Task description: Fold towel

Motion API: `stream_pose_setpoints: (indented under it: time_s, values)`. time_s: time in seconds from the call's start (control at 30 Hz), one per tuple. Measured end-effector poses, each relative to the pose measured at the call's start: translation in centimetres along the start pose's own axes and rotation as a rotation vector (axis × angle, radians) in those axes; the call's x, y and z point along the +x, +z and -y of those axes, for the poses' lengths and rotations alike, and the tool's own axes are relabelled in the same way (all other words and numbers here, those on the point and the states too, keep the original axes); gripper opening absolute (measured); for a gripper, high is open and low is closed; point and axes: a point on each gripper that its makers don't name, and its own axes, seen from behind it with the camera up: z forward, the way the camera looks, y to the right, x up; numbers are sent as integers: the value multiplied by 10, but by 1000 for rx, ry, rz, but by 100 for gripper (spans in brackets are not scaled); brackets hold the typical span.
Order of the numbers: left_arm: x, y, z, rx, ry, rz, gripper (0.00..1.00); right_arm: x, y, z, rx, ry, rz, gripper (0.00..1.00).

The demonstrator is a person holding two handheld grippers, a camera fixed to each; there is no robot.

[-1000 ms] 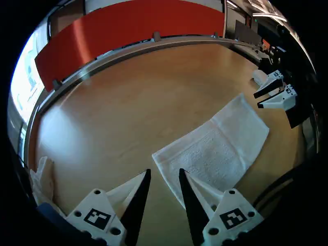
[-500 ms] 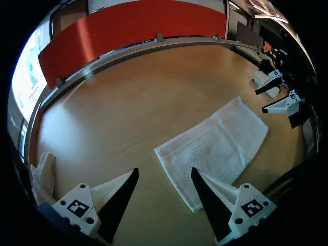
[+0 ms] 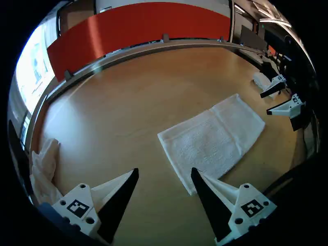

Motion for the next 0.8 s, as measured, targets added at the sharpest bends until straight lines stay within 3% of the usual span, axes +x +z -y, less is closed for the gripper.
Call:
stream_pose_setpoints:
  time_s: [0.4, 0.8]
  values:
    - [-35, -20, -5, 10, -44, 14, 95, -20, -19, 9, -10, 6, -3, 97]
    - [-44, -34, 0, 45, -93, -13, 95, -26, -13, 11, 1, -23, 16, 96]
